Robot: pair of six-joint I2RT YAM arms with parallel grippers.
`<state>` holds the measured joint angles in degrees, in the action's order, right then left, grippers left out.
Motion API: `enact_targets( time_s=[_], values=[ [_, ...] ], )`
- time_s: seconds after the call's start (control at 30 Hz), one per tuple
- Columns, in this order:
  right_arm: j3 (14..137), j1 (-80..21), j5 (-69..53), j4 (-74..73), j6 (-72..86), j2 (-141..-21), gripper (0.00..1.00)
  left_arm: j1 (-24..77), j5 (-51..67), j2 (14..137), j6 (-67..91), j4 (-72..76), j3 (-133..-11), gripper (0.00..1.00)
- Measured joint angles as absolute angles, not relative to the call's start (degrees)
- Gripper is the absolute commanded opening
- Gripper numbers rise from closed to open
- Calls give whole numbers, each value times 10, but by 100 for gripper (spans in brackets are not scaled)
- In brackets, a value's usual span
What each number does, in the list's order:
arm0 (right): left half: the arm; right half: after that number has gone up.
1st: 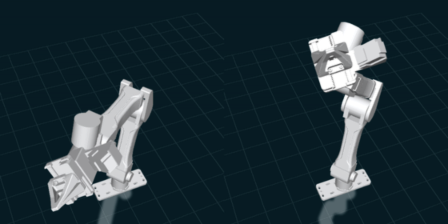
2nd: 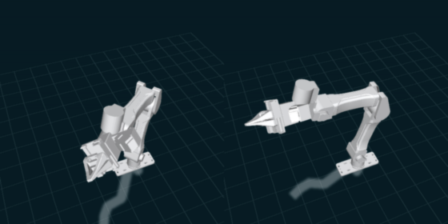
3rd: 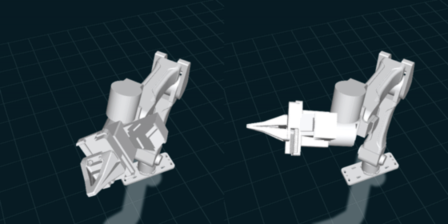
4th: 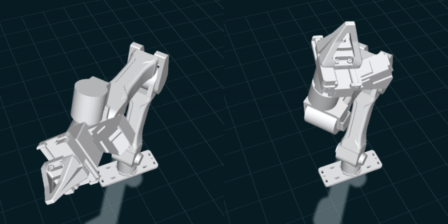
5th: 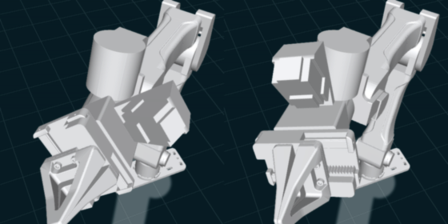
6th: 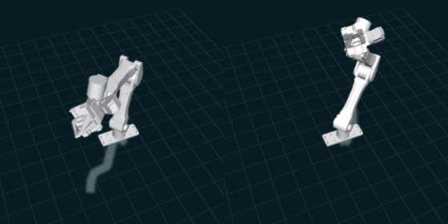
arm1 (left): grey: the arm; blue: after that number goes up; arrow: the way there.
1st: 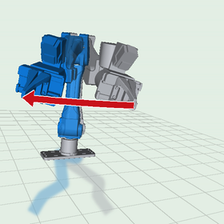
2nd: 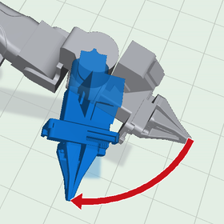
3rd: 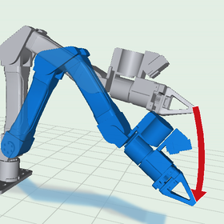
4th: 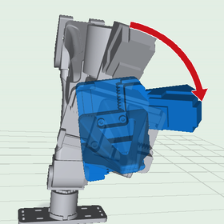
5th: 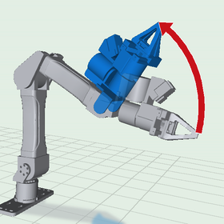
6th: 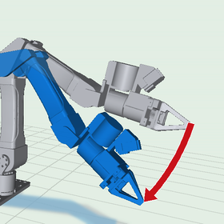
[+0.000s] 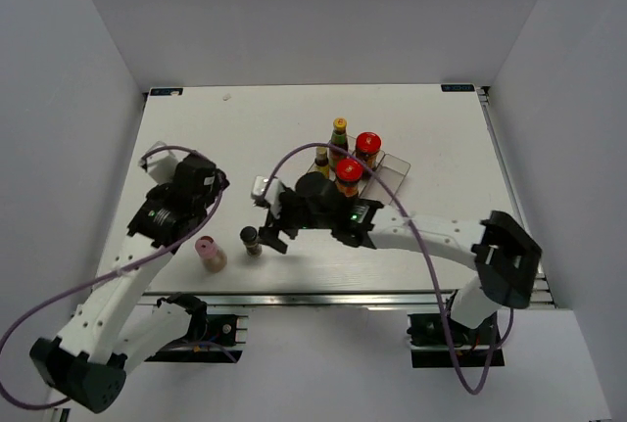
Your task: Organize the condiment bottles
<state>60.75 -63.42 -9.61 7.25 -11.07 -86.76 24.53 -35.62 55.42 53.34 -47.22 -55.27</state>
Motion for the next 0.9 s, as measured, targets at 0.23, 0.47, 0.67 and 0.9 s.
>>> enact_targets(
  time_s=[0.23,0.47,0.67,0.9],
  values=[
    [733,-691,-161,85,-174,-1023,89,241,-432,463,595,-562,-559,98],
    [857,-700,-189,87,-197,-1153,89,237,-465,443,603,-587,-559,98],
    [913,-702,-210,81,-209,-1203,89,226,-510,423,605,-587,-559,98],
    [938,-704,-220,72,-193,-1251,87,236,-486,422,611,-583,-559,98]
  ],
)
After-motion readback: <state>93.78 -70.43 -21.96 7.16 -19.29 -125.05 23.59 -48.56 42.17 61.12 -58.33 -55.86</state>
